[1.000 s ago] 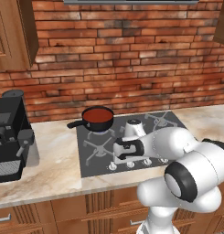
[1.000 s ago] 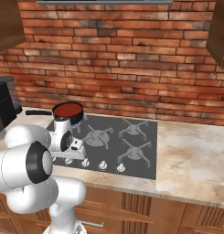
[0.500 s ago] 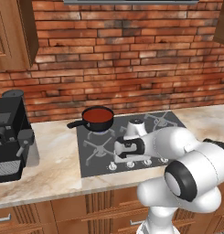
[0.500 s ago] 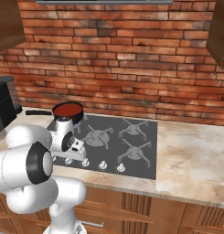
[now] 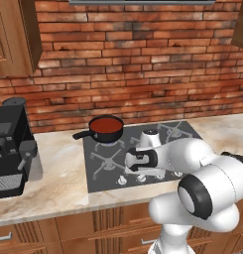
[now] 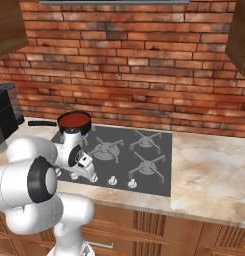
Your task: Wait until the marinara sauce is simmered to a deep red color and then turn off the stove.
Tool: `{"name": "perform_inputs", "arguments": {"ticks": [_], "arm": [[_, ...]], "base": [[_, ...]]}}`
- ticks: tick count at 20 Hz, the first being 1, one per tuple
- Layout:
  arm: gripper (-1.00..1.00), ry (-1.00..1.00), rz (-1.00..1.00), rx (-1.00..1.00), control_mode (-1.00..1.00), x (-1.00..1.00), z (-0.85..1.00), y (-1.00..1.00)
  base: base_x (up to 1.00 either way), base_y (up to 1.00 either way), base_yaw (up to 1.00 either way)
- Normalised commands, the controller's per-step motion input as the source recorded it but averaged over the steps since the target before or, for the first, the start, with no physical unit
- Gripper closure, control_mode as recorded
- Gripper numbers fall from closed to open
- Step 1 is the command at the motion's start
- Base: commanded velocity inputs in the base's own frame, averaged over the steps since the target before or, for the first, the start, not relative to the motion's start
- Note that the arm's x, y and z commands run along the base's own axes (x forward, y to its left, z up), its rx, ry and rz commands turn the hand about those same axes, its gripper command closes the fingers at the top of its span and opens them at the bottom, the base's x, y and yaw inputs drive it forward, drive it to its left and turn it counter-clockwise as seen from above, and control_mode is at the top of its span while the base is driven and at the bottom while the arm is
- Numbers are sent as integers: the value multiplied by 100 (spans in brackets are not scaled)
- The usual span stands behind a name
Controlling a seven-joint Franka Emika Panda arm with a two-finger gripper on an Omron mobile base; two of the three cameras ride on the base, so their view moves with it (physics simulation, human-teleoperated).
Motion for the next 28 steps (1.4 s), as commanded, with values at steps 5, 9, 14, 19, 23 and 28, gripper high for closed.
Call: {"name": "perform_inputs", "arguments": {"ticks": [5, 9, 14, 19, 23, 28], "arm": [[100, 0, -50, 6, -100, -3, -14, 0], [100, 0, -54, 4, -100, 0, -20, 0], [100, 0, -60, 6, -100, -1, -27, -1], [100, 0, -72, 11, -100, -5, -34, -14], [100, 0, -72, 13, -100, -6, -26, -19], [100, 0, -54, 7, -100, 1, -5, -13]], "base": [[0, 0, 0], [0, 0, 0], [0, 0, 0], [0, 0, 0], [0, 0, 0], [0, 0, 0]]}}
